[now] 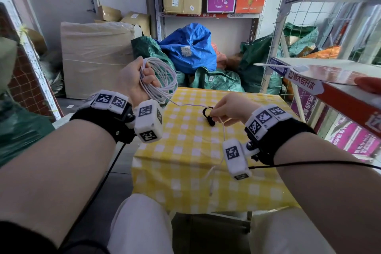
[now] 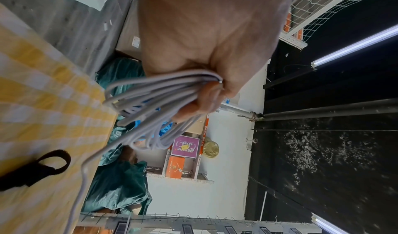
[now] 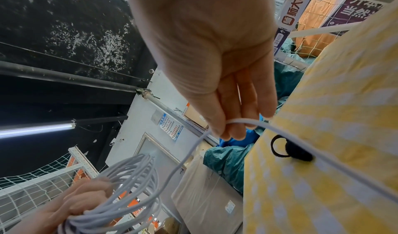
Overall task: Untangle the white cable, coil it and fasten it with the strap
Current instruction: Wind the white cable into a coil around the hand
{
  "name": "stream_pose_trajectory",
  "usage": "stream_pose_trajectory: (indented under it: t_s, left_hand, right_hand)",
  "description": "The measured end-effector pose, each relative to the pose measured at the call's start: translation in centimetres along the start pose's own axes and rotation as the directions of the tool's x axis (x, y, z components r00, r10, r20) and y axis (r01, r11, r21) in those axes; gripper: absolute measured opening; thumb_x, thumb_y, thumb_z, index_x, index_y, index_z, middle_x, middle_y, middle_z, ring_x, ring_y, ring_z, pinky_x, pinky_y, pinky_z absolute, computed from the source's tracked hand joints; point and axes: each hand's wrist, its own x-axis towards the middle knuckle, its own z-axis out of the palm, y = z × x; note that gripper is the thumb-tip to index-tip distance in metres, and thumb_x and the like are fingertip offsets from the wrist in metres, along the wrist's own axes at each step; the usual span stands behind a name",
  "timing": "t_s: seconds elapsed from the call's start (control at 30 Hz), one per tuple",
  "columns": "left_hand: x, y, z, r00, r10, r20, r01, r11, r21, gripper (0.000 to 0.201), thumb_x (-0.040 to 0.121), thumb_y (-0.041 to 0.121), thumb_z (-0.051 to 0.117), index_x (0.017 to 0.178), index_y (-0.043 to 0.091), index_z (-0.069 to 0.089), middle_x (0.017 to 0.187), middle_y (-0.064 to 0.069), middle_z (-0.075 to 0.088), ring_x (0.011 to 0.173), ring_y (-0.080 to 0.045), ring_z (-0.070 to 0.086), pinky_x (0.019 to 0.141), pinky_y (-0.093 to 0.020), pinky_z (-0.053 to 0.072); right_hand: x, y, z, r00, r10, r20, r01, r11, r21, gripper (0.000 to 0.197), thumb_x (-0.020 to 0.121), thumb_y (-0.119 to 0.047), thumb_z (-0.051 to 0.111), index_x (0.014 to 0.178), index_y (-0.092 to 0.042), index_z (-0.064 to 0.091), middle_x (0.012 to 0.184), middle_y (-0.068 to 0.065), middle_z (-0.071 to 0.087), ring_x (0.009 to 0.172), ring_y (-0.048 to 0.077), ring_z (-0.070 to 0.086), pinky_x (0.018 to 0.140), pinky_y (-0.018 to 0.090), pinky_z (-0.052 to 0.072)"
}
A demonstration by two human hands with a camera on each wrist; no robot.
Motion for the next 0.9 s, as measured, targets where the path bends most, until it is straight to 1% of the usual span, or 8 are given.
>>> stream_pose_trajectory:
  t_s: [0.1,0.23,0.37,0.47,0.6,0.77,0.83,0.9]
  left_hand:
    - [-0.2,-0.1,-0.1,0.999,-0.028,0.027,0.027,0.997,0.067,0.040,0.100,0.045,0.029,0.070,0.020,0.041,0.045,0.008,0.037,0.032,-0.006,0.031,0.043,-0.014,0.039]
    - [-1.0,-0.7,0.1,0.980,-0.120,0.159,0.079,0.967,0.242,0.037,0.098,0.045,0.033,0.074,0.019,0.045,0.049,0.009,0.042,0.038,-0.006,0.036,0.050,-0.018,0.041]
    - [-1.7,-1.2,0.5,0.946,-0.223,0.233,0.106,0.897,0.428,0.030,0.094,0.041,0.039,0.076,0.018,0.047,0.049,0.008,0.044,0.041,-0.007,0.040,0.060,-0.023,0.041]
    - [-2.1,-1.8,0.9,0.921,-0.290,0.261,0.116,0.843,0.526,0.023,0.087,0.037,0.047,0.079,0.016,0.048,0.049,0.007,0.044,0.042,-0.009,0.043,0.059,-0.024,0.044]
    - [-2.6,-2.8,1.5,0.884,-0.374,0.282,0.087,0.723,0.686,0.021,0.092,0.031,0.042,0.083,0.013,0.049,0.048,0.006,0.041,0.042,-0.010,0.037,0.056,-0.024,0.040]
    - [-2.7,-3.5,2.1,0.830,-0.473,0.297,0.061,0.605,0.794,0.018,0.090,0.025,0.050,0.085,0.008,0.051,0.052,0.001,0.043,0.044,-0.013,0.039,0.051,-0.023,0.039]
    - [-2.6,-3.9,2.1,0.844,-0.478,0.244,0.056,0.531,0.846,0.019,0.090,0.025,0.053,0.087,0.006,0.053,0.056,-0.003,0.045,0.045,-0.015,0.040,0.048,-0.023,0.036]
    - [-2.5,-4.3,2.2,0.873,-0.452,0.181,0.043,0.443,0.896,0.019,0.095,0.024,0.050,0.090,0.006,0.056,0.063,-0.006,0.049,0.045,-0.015,0.043,0.045,-0.023,0.036]
  right_hand:
    - [0.3,-0.2,-0.5,0.996,0.002,-0.086,-0.007,0.999,-0.049,0.016,0.084,-0.015,0.067,0.083,-0.001,0.075,0.088,0.015,0.074,0.070,0.018,0.062,0.077,0.038,0.060]
    - [0.4,-0.7,-0.6,0.993,0.029,-0.117,-0.034,0.999,-0.038,0.018,0.082,-0.014,0.068,0.080,0.003,0.074,0.086,0.018,0.073,0.068,0.022,0.062,0.077,0.042,0.059]
    - [0.3,-1.2,-0.3,0.992,0.058,-0.110,-0.053,0.997,0.054,0.014,0.082,-0.010,0.069,0.082,0.004,0.070,0.078,0.016,0.071,0.068,0.022,0.063,0.075,0.040,0.060]
    - [0.0,-1.8,0.0,0.993,0.064,-0.101,-0.047,0.985,0.167,0.012,0.083,-0.007,0.068,0.075,0.000,0.064,0.069,0.010,0.063,0.063,0.019,0.060,0.073,0.037,0.059]
    - [-0.2,-2.8,0.4,0.991,0.076,-0.111,-0.042,0.959,0.281,0.011,0.084,-0.007,0.068,0.084,0.002,0.063,0.068,0.009,0.059,0.061,0.017,0.056,0.067,0.033,0.058]
    - [-0.6,-3.3,0.9,0.995,0.098,-0.025,-0.074,0.876,0.477,0.013,0.088,-0.008,0.064,0.077,-0.002,0.058,0.070,0.009,0.058,0.059,0.016,0.055,0.062,0.030,0.056]
    - [-0.7,-3.5,1.1,0.995,0.097,0.032,-0.099,0.836,0.539,0.009,0.089,-0.005,0.062,0.081,-0.001,0.059,0.073,0.010,0.059,0.061,0.016,0.058,0.056,0.027,0.057]
    - [-0.8,-3.7,1.2,0.995,0.082,0.060,-0.102,0.789,0.606,0.006,0.090,0.001,0.057,0.092,0.003,0.062,0.076,0.014,0.061,0.064,0.020,0.061,0.058,0.028,0.057]
